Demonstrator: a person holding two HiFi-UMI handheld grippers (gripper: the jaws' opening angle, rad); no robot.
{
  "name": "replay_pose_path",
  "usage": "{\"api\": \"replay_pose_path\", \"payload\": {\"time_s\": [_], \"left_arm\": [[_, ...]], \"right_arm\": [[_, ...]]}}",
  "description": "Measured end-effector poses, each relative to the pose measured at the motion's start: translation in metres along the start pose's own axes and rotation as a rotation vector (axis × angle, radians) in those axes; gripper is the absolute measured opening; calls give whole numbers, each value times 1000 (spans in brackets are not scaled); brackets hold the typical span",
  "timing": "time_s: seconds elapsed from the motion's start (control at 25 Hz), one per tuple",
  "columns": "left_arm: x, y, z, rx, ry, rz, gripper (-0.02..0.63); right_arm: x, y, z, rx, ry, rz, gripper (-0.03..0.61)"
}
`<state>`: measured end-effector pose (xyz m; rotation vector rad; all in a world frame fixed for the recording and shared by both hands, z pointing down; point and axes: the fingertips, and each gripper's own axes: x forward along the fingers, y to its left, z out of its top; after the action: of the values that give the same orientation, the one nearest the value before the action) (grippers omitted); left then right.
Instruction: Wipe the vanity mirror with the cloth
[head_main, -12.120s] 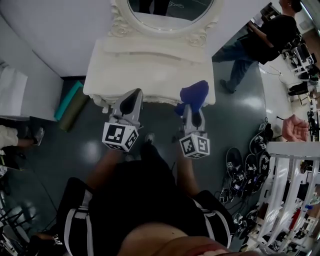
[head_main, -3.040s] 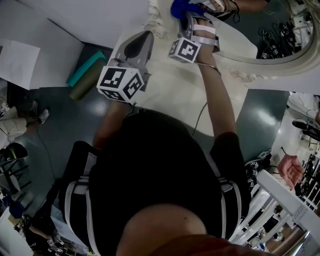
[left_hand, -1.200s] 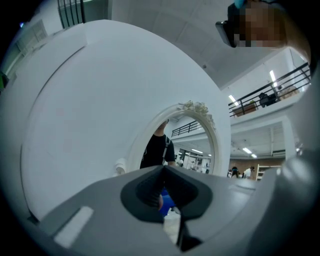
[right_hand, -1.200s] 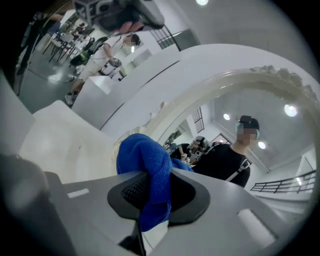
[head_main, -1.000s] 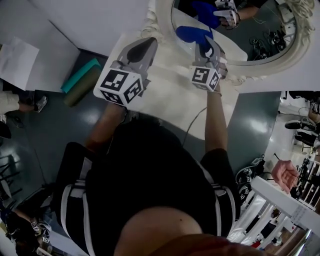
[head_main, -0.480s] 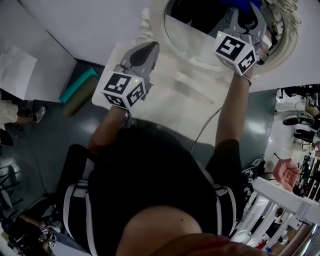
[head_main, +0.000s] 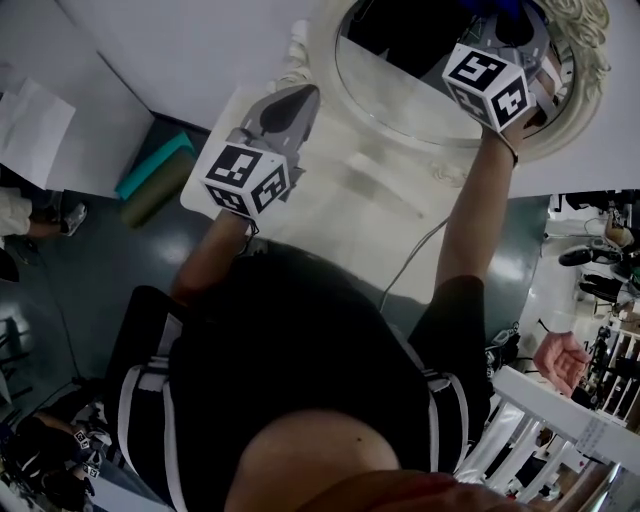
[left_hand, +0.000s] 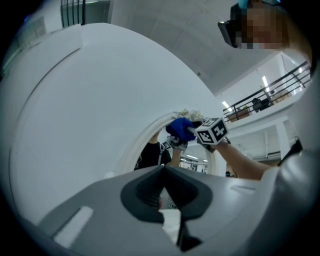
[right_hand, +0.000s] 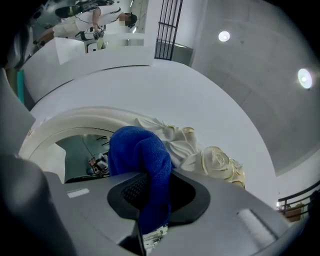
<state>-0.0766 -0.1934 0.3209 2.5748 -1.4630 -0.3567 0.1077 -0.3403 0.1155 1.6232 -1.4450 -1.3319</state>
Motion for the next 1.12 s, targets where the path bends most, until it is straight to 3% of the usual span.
{"api": "replay_pose_path", "payload": {"time_s": [0.44, 1.12], "left_arm": [[11, 11, -9, -17, 21, 22, 9], [16, 10, -9, -43, 24, 30, 9]], "right_arm": [[7, 12, 3, -54, 16, -7, 67], [-14, 106, 2, -137, -11, 97, 66]]}}
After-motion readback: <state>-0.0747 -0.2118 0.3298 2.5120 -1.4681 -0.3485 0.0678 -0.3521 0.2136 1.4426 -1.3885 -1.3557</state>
